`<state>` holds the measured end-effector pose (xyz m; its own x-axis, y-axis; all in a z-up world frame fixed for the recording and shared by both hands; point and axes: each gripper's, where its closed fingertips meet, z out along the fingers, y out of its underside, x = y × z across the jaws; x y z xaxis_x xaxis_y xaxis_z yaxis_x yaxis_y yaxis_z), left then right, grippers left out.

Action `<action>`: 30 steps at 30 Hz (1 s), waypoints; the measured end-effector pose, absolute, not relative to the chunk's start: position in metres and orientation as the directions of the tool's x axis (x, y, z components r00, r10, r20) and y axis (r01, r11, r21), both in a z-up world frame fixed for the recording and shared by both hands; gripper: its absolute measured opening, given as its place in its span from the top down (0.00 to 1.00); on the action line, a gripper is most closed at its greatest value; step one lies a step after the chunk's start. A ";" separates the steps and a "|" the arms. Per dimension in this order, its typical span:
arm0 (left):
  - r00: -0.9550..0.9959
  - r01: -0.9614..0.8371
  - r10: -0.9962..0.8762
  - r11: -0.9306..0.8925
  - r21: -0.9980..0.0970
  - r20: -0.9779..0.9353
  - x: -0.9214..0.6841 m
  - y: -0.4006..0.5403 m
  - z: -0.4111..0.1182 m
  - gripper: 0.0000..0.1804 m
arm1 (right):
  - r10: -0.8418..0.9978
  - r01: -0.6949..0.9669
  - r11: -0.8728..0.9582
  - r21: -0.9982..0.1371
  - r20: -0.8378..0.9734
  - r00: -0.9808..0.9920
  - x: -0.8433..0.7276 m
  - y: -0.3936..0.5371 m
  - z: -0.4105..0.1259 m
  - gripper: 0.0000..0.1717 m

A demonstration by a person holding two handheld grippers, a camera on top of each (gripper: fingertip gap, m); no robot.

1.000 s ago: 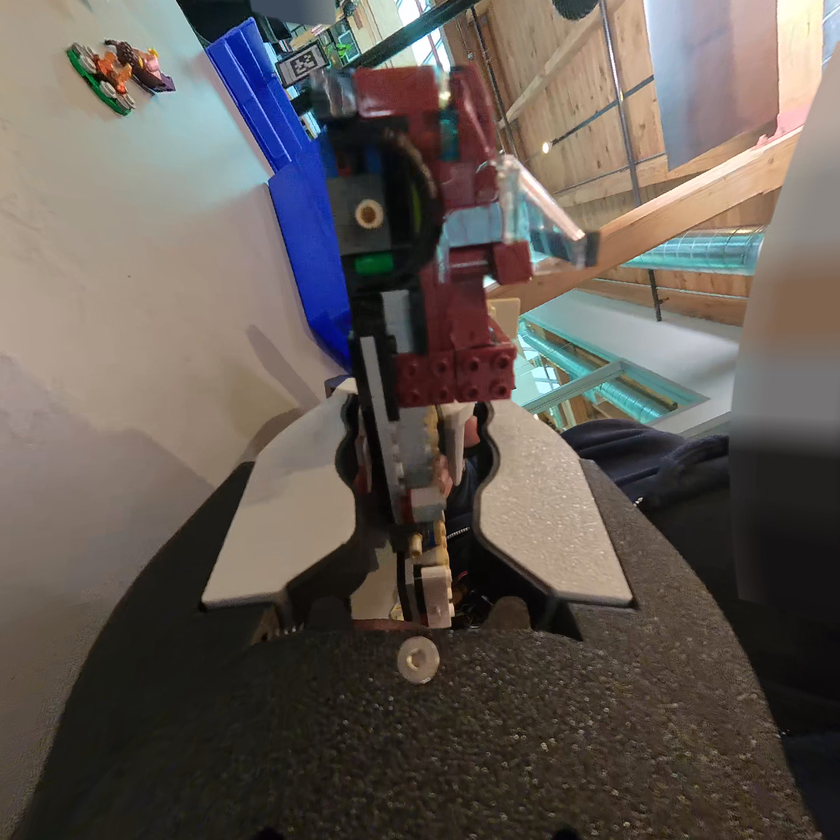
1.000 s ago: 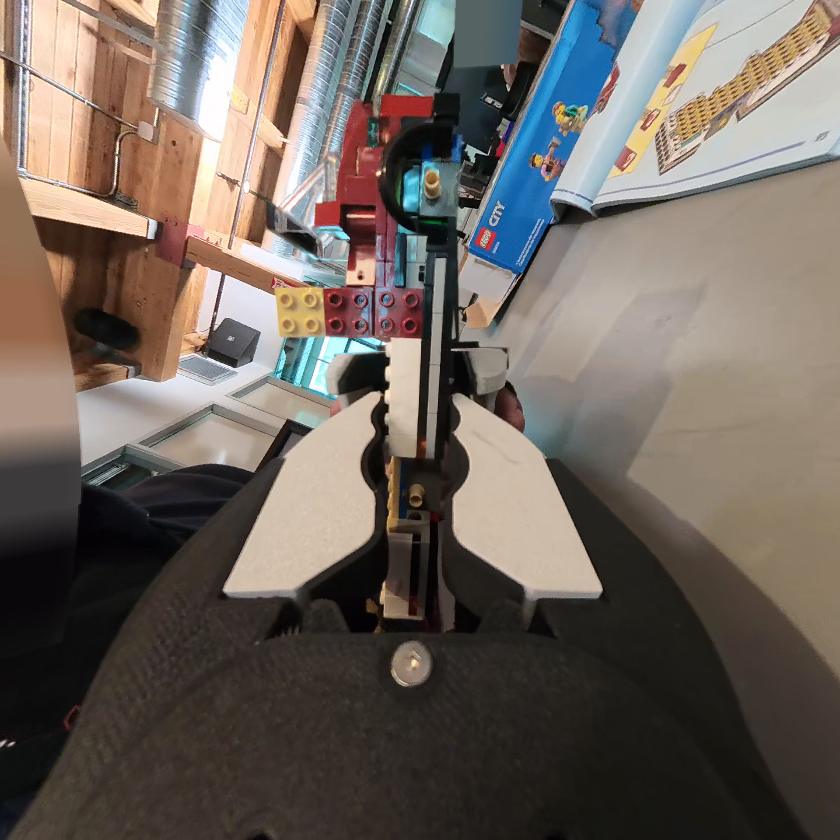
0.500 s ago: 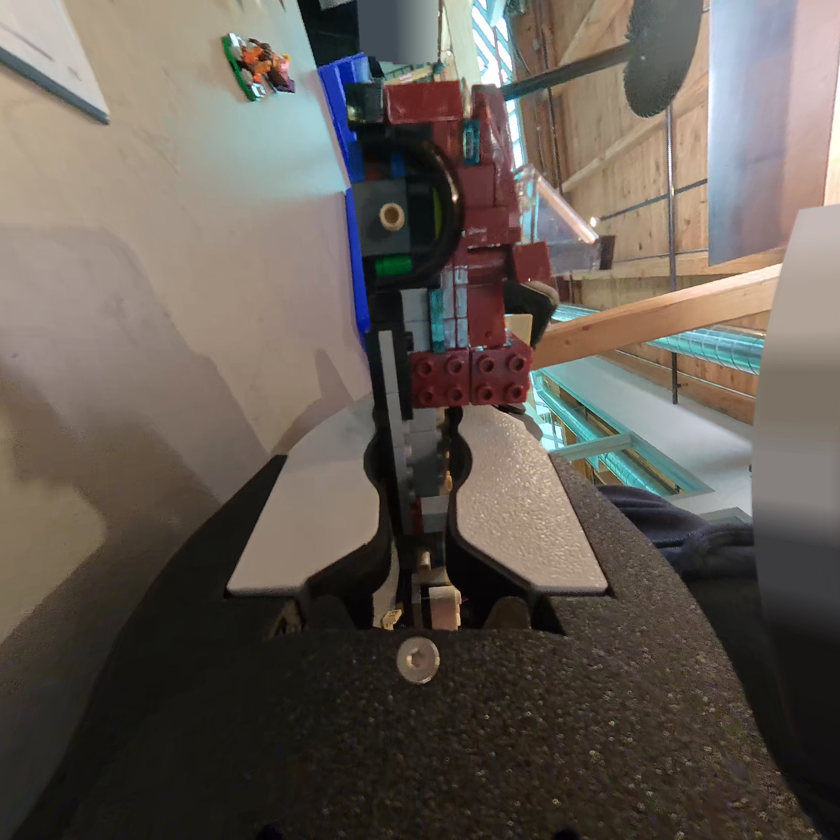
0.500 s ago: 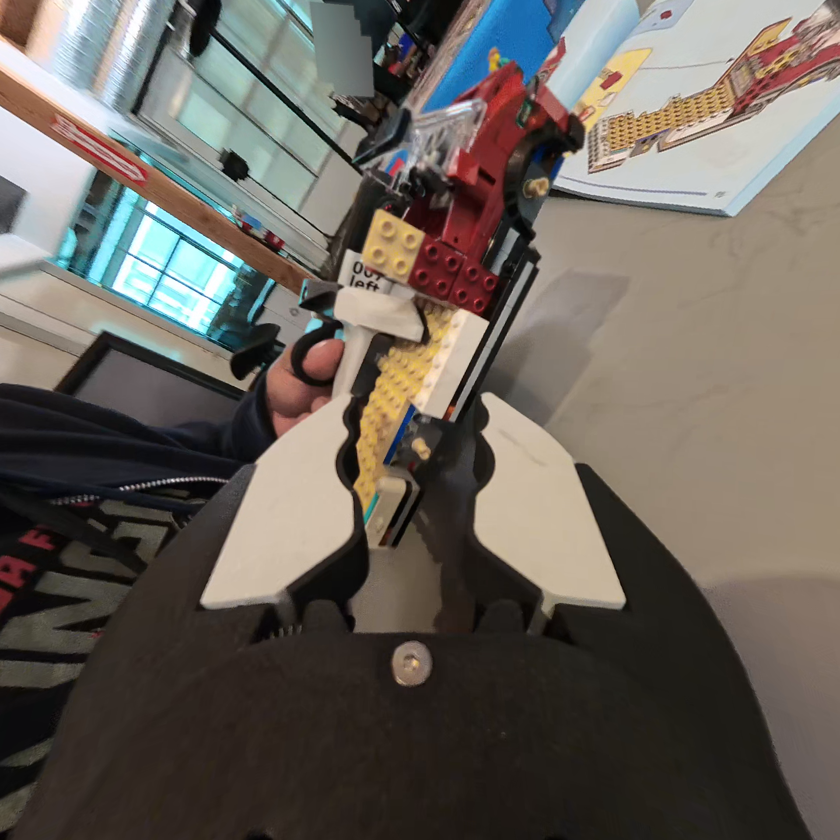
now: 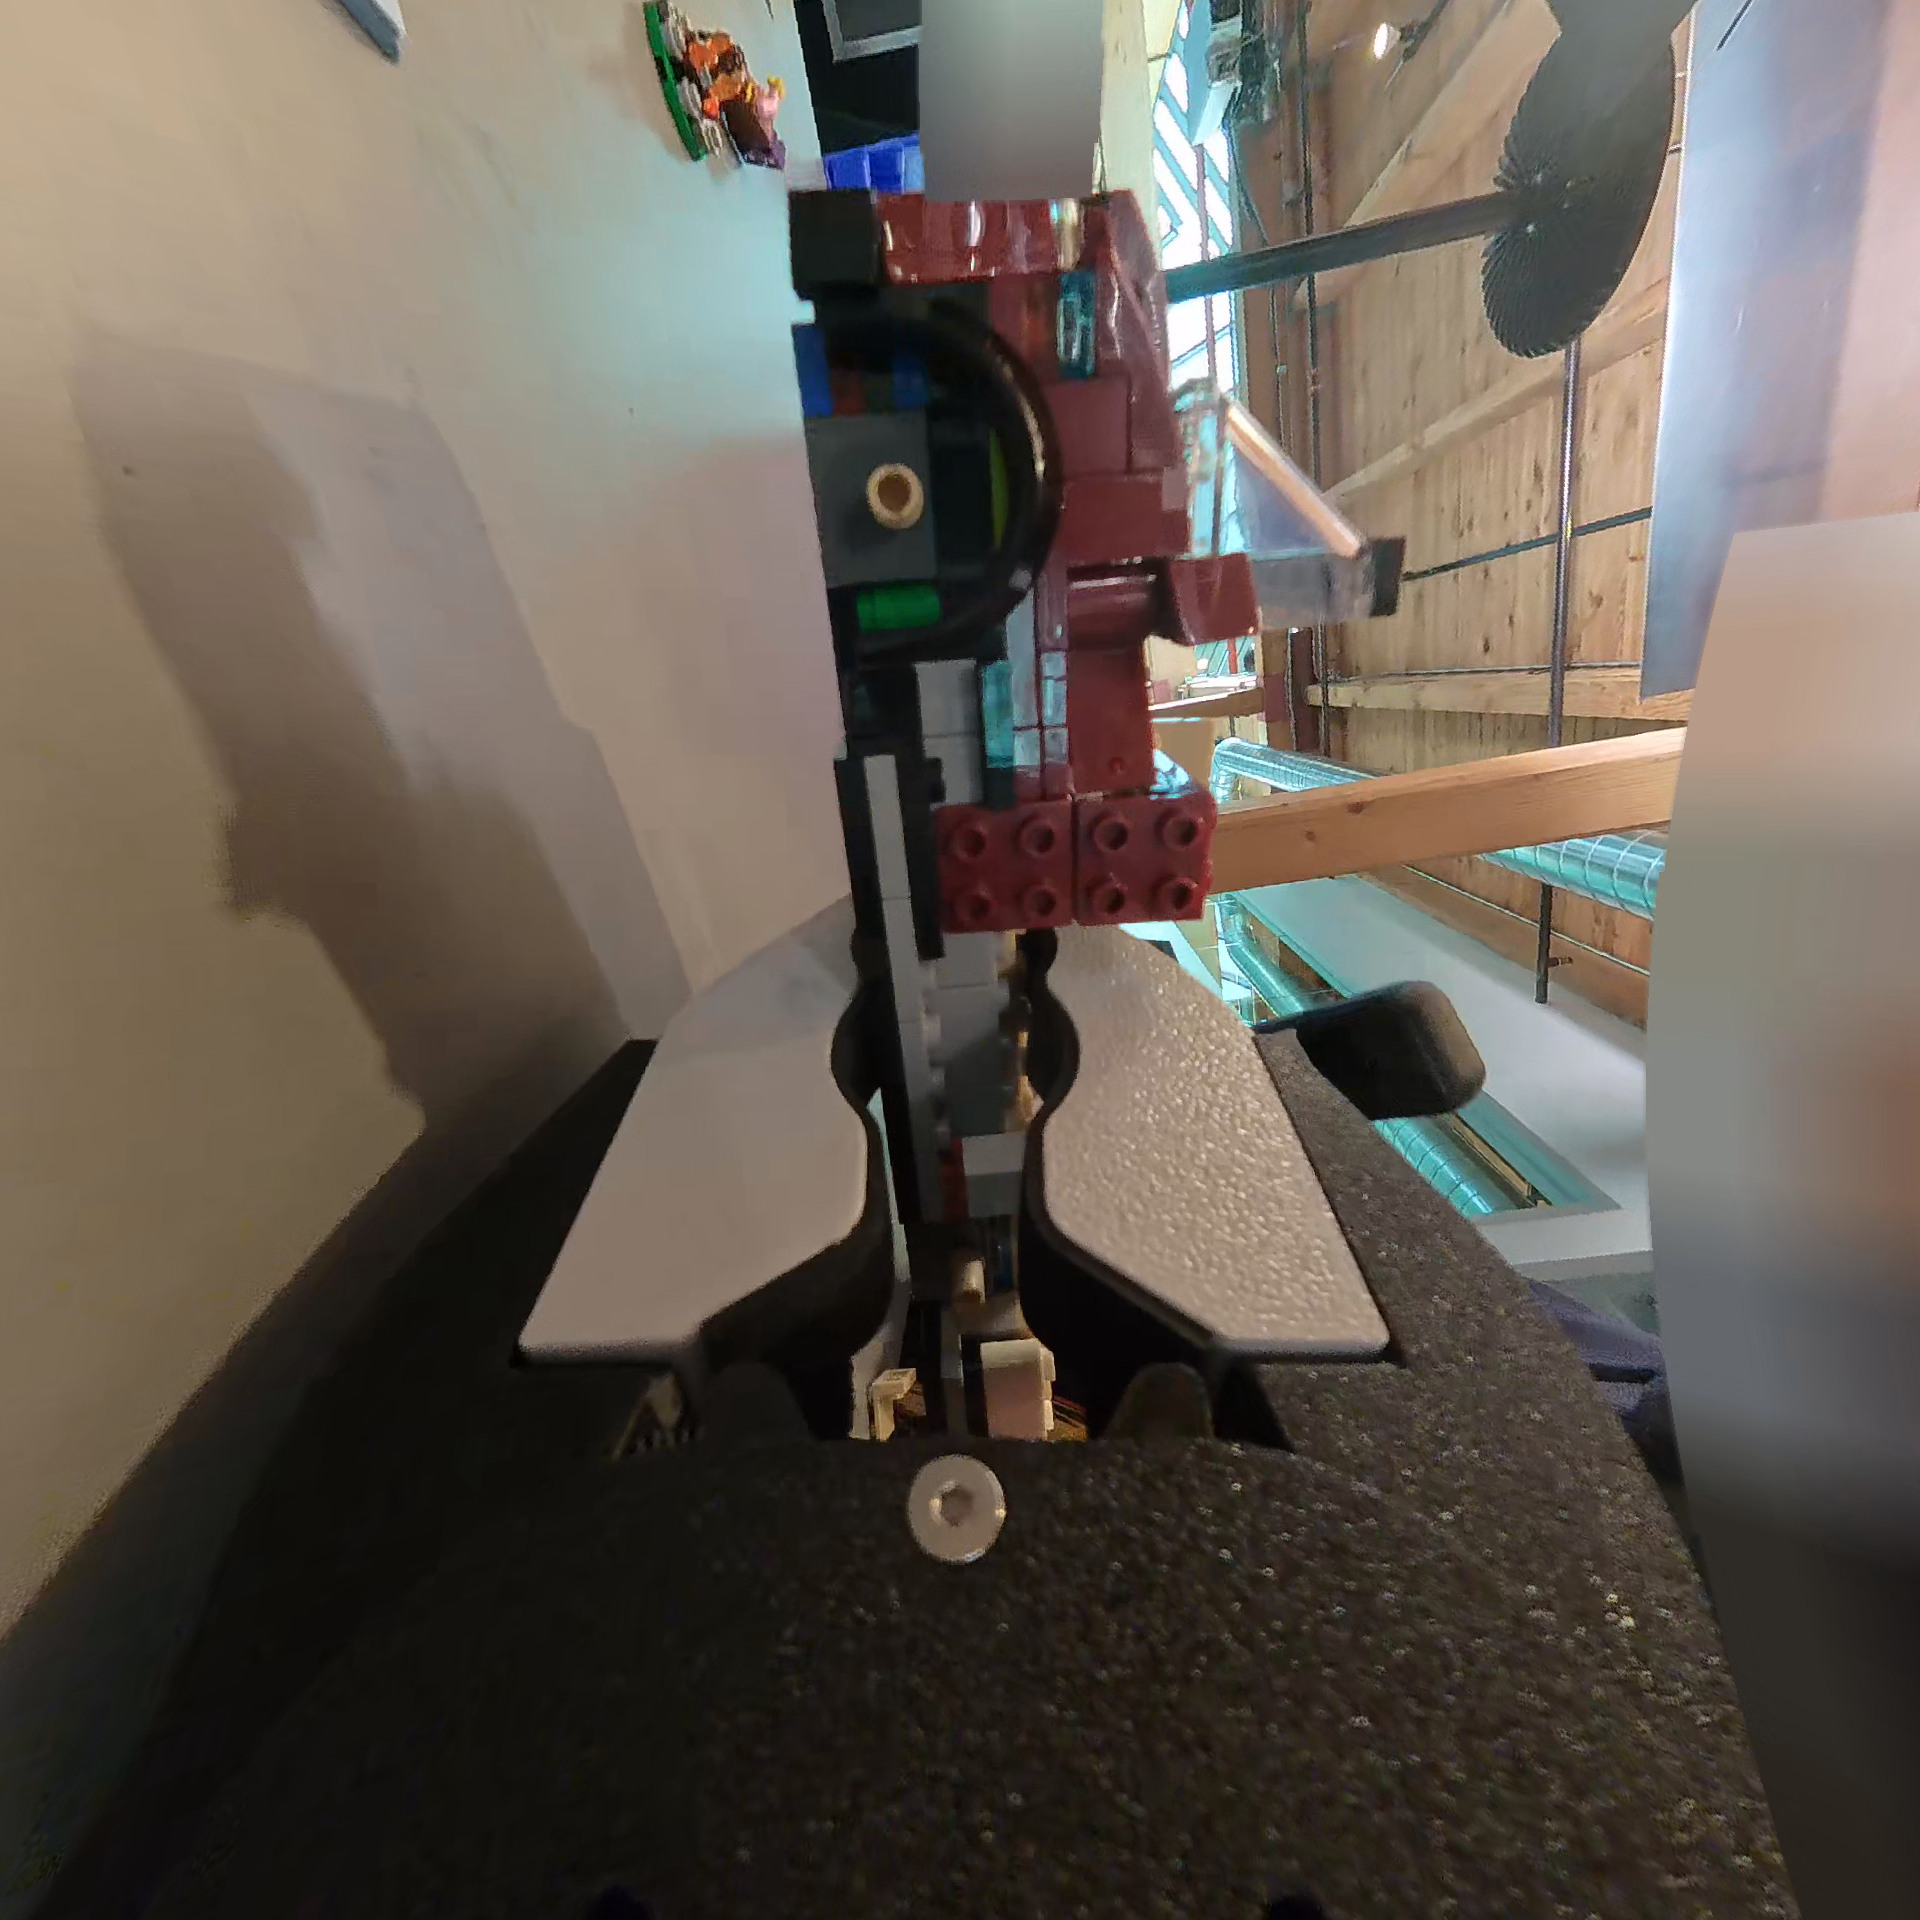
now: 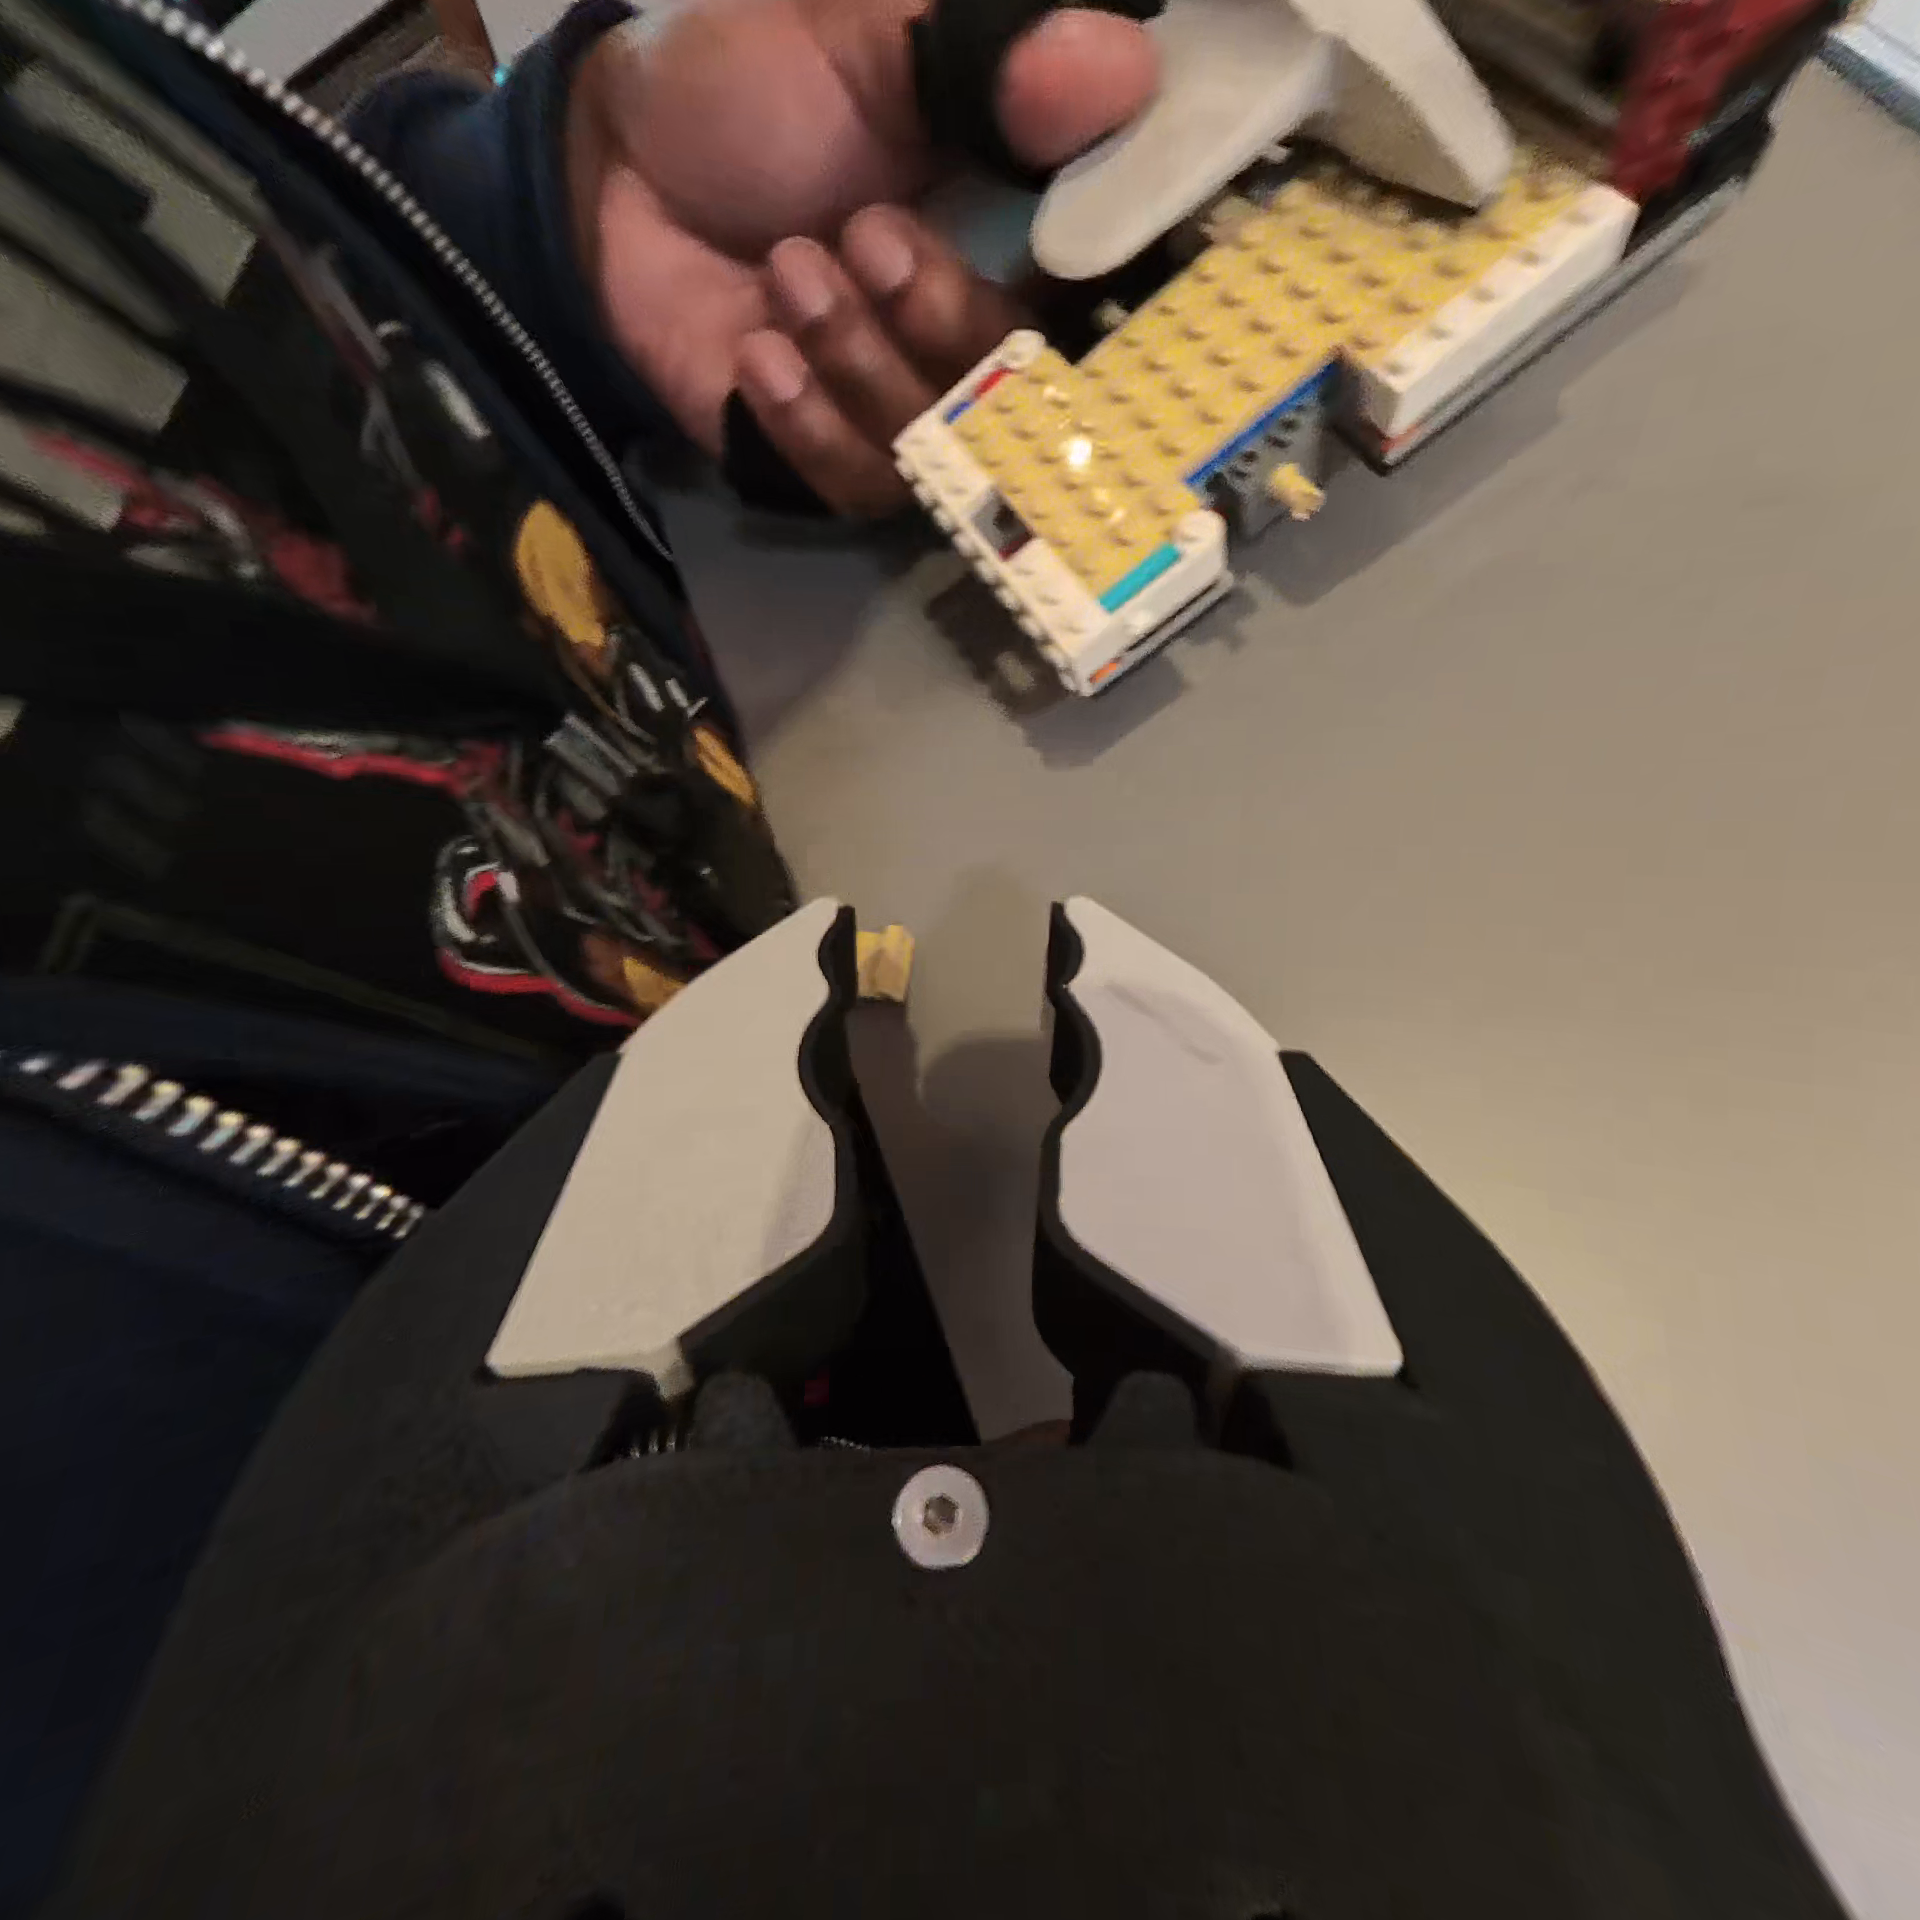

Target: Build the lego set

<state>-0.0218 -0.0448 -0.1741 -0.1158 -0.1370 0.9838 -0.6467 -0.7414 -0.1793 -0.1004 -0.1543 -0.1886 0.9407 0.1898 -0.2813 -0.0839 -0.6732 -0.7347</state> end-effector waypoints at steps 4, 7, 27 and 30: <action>-0.135 -0.662 -0.150 -0.722 -0.201 0.980 -0.023 -0.049 -0.173 0.87 | 0.201 -0.015 -0.681 -0.732 -0.207 0.957 -0.111 -0.153 -0.196 0.88; -0.139 -0.672 -0.149 -0.712 -0.204 0.979 -0.024 -0.051 -0.173 0.87 | 0.227 0.024 -0.710 -0.703 -0.197 0.954 -0.119 -0.151 -0.203 0.89; -0.146 -0.657 -0.152 -0.724 -0.211 0.977 -0.025 -0.043 -0.172 0.87 | 0.275 0.047 -0.789 -0.613 -0.284 0.918 -0.124 -0.157 -0.216 0.91; -0.149 -0.658 -0.154 -0.722 -0.214 0.977 -0.025 -0.044 -0.171 0.87 | 0.242 0.036 -0.805 -0.593 -0.272 0.931 -0.124 -0.156 -0.224 0.94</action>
